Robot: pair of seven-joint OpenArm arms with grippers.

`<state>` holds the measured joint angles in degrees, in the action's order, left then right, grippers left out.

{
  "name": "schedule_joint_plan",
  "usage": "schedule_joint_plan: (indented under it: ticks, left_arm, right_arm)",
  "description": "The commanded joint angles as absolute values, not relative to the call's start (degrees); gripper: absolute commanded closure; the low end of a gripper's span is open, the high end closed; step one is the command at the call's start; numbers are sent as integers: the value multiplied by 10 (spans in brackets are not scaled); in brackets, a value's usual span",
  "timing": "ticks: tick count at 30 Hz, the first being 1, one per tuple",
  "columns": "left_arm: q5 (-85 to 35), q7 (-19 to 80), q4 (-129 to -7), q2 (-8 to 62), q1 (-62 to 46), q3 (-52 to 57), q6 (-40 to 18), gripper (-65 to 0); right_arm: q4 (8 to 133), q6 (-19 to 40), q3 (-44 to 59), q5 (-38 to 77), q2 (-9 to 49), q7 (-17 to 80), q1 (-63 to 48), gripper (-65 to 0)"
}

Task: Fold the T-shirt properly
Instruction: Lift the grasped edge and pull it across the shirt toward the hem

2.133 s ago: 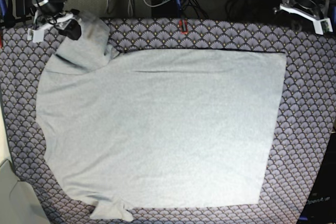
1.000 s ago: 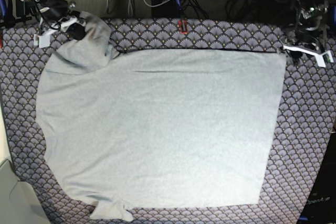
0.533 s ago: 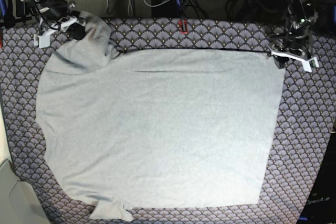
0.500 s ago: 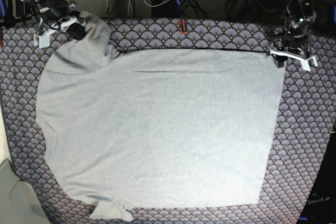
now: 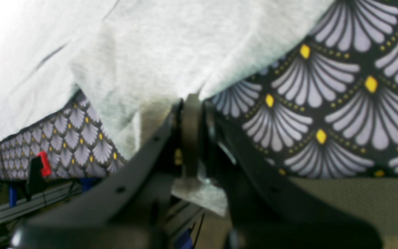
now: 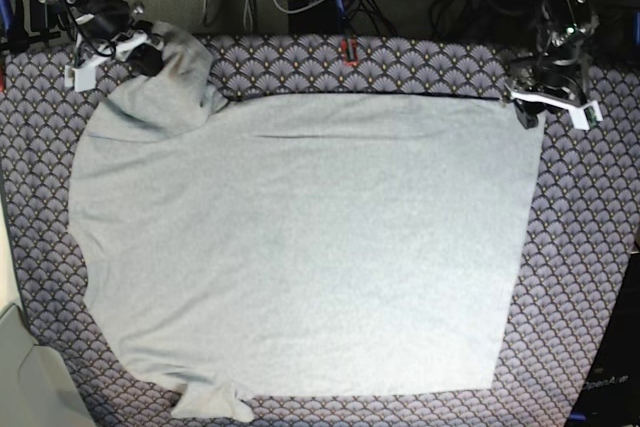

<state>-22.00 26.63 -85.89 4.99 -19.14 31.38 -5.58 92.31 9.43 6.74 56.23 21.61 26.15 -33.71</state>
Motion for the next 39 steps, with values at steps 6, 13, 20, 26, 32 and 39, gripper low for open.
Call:
schedule_joint_plan:
  ticks: [6,13,20,26,32,39]
  left_arm:
    - [-220,305,-838,48,-194,312,-52,-50]
    - [-220,305,-844,46,-196,312,-52,-6]
    - [-218,305,-931,28,-218,316,-51,-6]
    - [-215,306,-976,28,-220,316,-48,-6]
    - [-215,307,-992,56,-209,317,-47,-6]
    - [-215,380,-986,87,-131,317,-47,-6]
  right_arm:
    - [924,88,67,554,231,281,-343,0]
    - [924,88,66,554,246,281,-348,0]
    - [933,89,66,554,277,282,-349,0]
    - [982,90,68,554,307,281,-349,0]
    - [1033,90,75,554,307,282,-331,0]
    - [1037,89,95,555,291,295,-279,0]
